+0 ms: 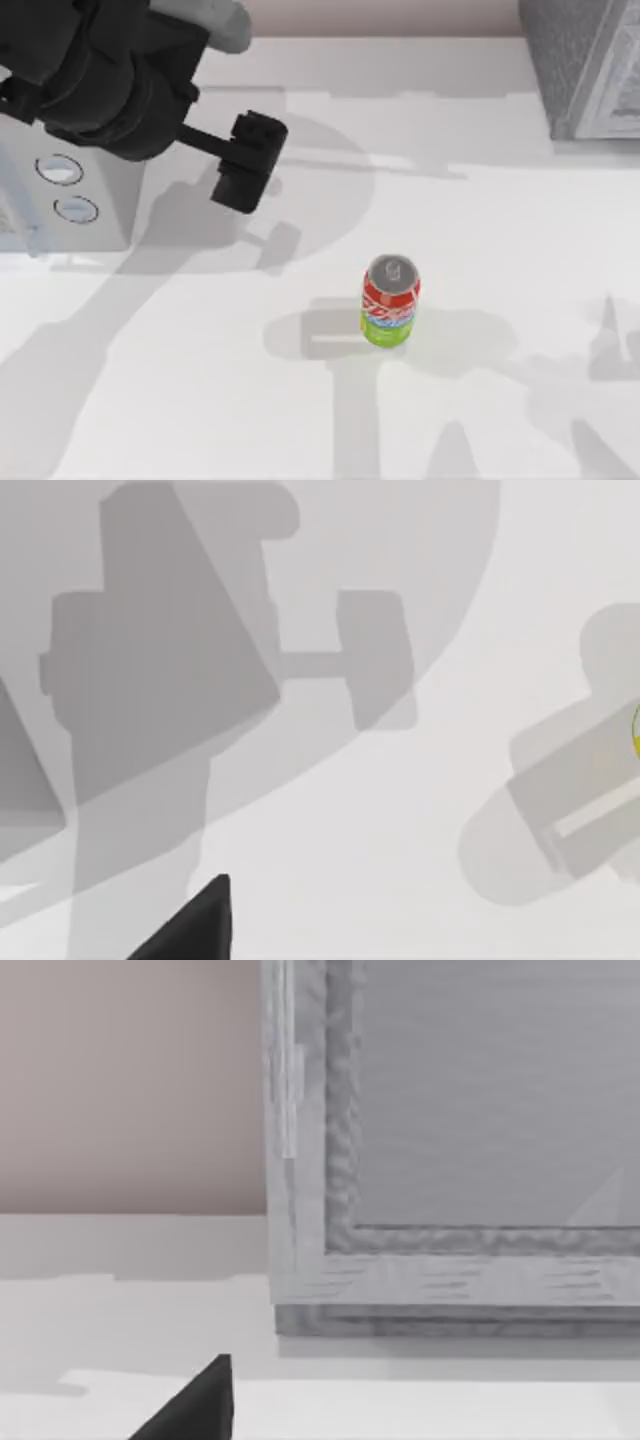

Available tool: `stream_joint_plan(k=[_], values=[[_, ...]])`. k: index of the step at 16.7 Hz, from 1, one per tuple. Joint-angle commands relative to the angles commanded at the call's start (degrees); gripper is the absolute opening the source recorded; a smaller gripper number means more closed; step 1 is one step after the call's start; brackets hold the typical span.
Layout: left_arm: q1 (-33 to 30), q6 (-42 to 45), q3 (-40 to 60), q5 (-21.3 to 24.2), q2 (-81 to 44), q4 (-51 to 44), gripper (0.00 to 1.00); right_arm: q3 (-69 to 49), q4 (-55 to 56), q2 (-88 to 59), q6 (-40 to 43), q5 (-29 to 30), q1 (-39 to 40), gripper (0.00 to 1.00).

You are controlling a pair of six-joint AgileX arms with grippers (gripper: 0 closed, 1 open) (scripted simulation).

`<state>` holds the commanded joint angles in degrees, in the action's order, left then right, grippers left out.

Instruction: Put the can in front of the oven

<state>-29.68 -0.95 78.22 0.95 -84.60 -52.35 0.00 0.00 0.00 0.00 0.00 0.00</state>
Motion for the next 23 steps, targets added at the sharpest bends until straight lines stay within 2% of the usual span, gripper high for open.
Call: stream_joint_plan(k=[6, 11, 14, 19, 23], values=[[-11.2, -0.1, 29.0, 0.4, -30.8, -19.2, 1.0, 0.0, 0.0, 0.0, 0.0, 0.0, 0.0, 1.0], [-16.9, 0.0, 44.9, -0.3, -45.9, -28.5, 1.0, 0.0, 0.0, 0.0, 0.0, 0.0, 0.0, 1.0], [-18.0, 0.0, 48.0, -0.6, -49.1, -30.3, 1.0, 0.0, 0.0, 0.0, 0.0, 0.0, 0.0, 1.0], [-17.8, 0.1, 47.7, -0.6, -49.0, -30.0, 1.0, 0.0, 0.0, 0.0, 0.0, 0.0, 0.0, 1.0], [-17.9, 0.2, 41.4, -0.6, -49.0, -23.7, 1.0, 0.0, 0.0, 0.0, 0.0, 0.0, 0.0, 1.0]])
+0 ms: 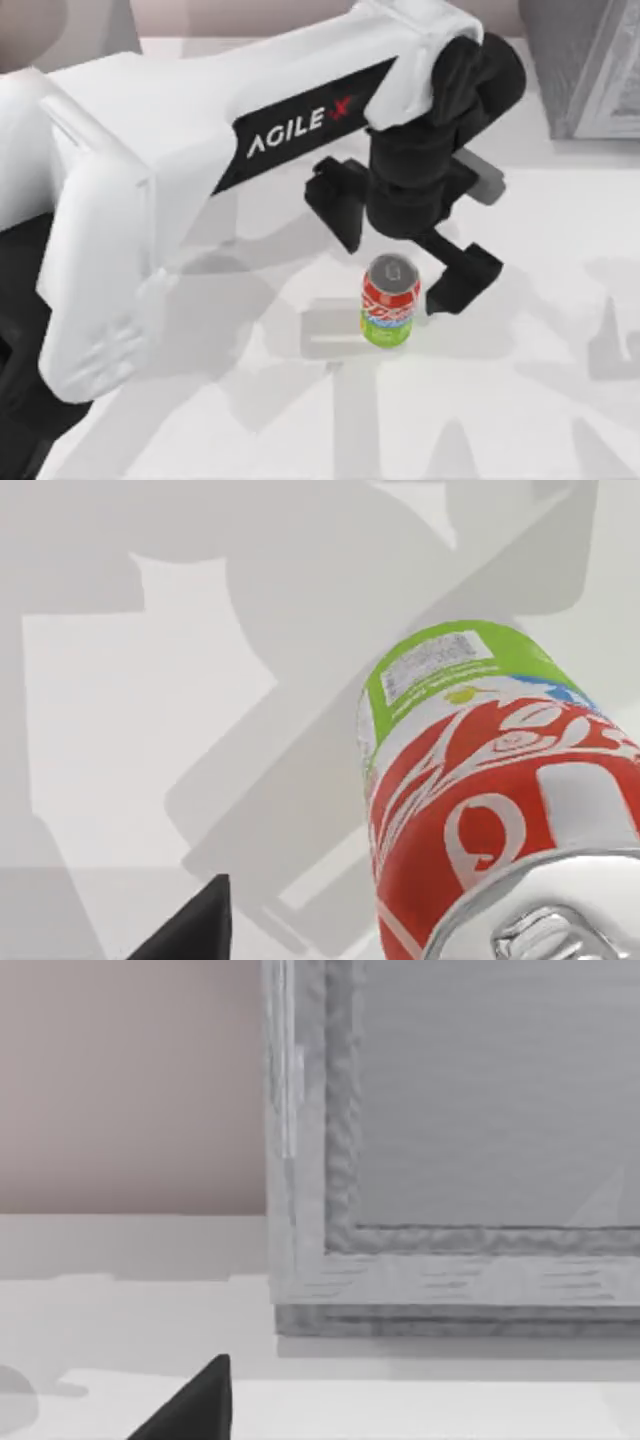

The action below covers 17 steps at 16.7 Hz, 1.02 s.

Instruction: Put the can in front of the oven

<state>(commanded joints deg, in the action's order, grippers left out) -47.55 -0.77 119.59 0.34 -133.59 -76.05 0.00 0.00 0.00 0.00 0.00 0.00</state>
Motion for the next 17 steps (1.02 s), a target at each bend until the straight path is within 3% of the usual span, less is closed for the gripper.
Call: stream_joint_plan(k=[3, 8, 17], values=[[-0.1, 0.0, -5.7, 0.0, -0.2, 5.9, 1.0, 0.0, 0.0, 0.0, 0.0, 0.0, 0.0, 1.0], [-0.1, -0.1, -6.7, 0.0, -0.2, 6.9, 1.0, 0.0, 0.0, 0.0, 0.0, 0.0, 0.0, 1.0], [-0.1, -0.1, -6.7, 0.0, -0.2, 6.9, 0.32, 0.0, 0.0, 0.0, 0.0, 0.0, 0.0, 1.0]])
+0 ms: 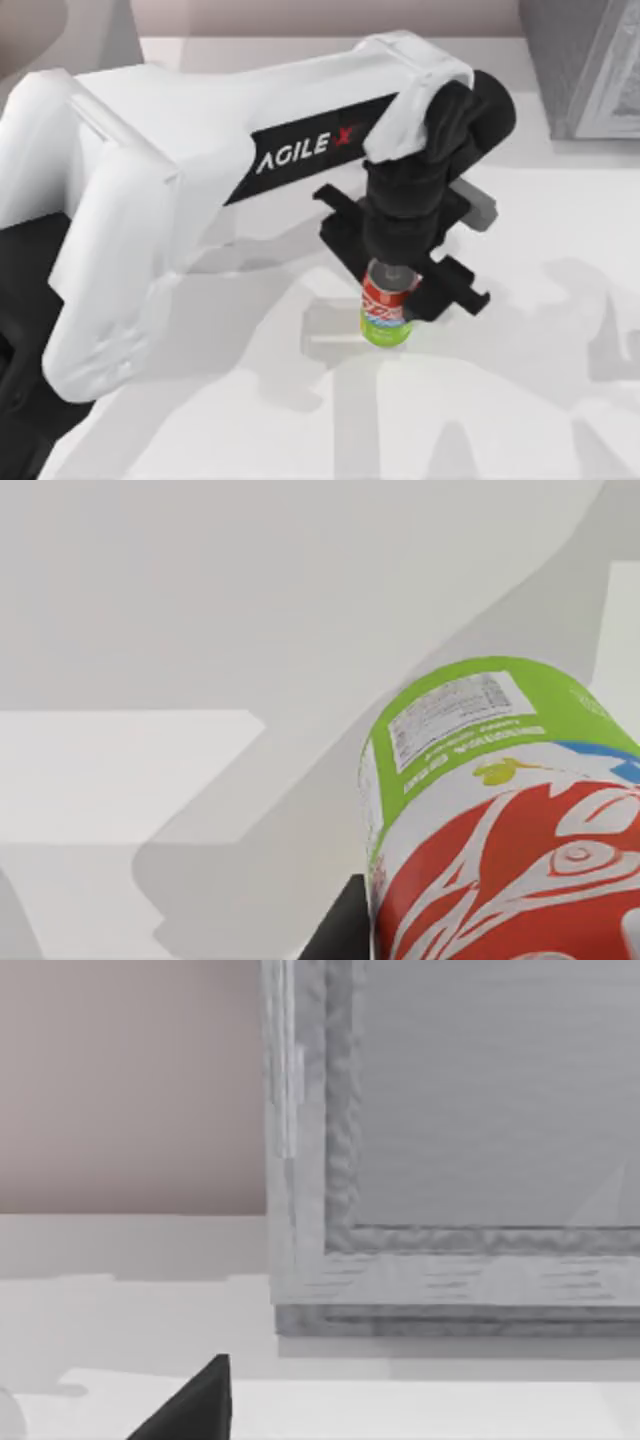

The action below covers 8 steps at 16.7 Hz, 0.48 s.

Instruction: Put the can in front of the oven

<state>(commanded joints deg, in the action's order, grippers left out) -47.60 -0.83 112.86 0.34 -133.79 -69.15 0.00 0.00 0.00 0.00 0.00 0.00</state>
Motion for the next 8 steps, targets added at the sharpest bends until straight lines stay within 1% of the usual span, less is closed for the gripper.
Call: stream_joint_plan(k=[4, 5, 8], values=[[0.0, 0.0, 0.0, 0.0, 0.0, 0.0, 0.02, 0.0, 0.0, 0.0, 0.0, 0.0, 0.0, 1.0], [0.0, 0.0, 0.0, 0.0, 0.0, 0.0, 0.0, 0.0, 0.0, 0.0, 0.0, 0.0, 0.0, 1.0], [0.0, 0.0, 0.0, 0.0, 0.0, 0.0, 0.0, 0.0, 0.0, 0.0, 0.0, 0.0, 0.0, 1.0]])
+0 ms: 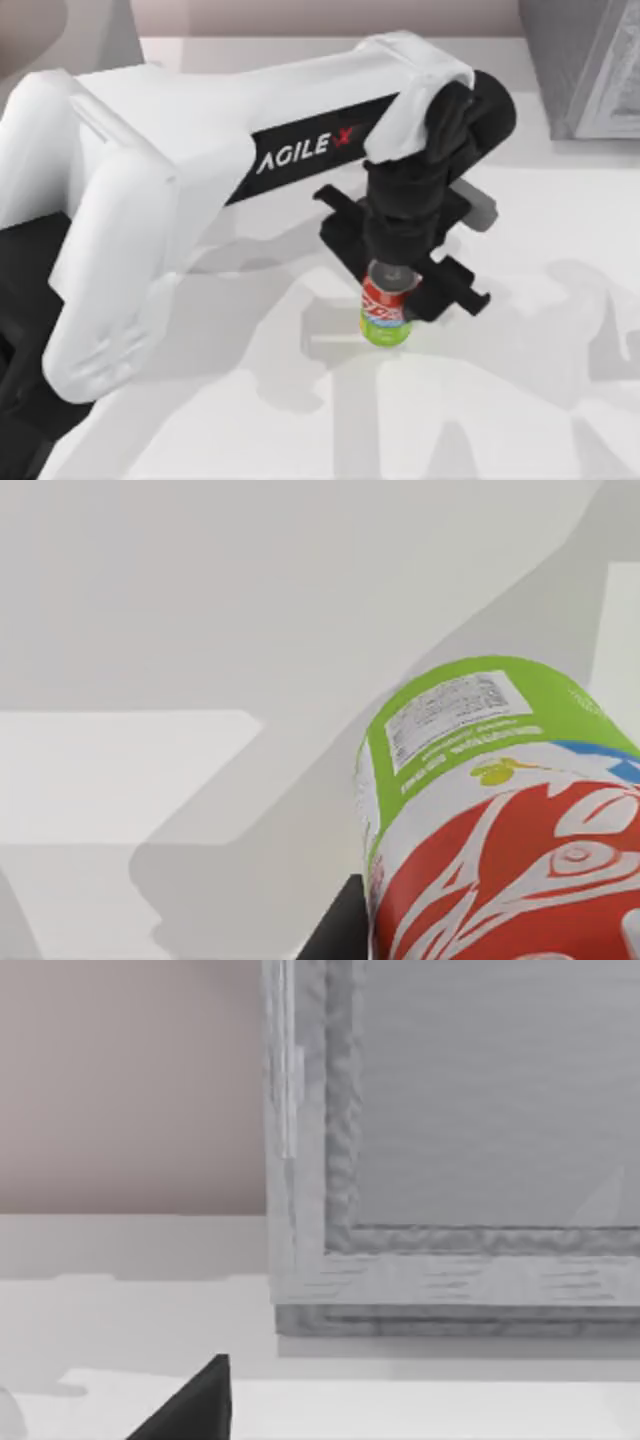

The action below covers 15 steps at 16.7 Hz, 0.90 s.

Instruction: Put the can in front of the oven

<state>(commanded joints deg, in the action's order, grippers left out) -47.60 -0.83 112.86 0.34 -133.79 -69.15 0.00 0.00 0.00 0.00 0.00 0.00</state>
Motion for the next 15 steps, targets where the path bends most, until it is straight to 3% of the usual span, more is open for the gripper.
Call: stream_joint_plan(k=[6, 15], values=[[0.0, 0.1, 0.2, 0.0, 0.0, -0.2, 0.0, 0.0, 0.0, 0.0, 0.0, 0.0, 0.0, 1.0], [0.0, 0.0, 8.1, 0.0, 0.6, -8.7, 0.0, 0.0, 0.0, 0.0, 0.0, 0.0, 0.0, 1.0]])
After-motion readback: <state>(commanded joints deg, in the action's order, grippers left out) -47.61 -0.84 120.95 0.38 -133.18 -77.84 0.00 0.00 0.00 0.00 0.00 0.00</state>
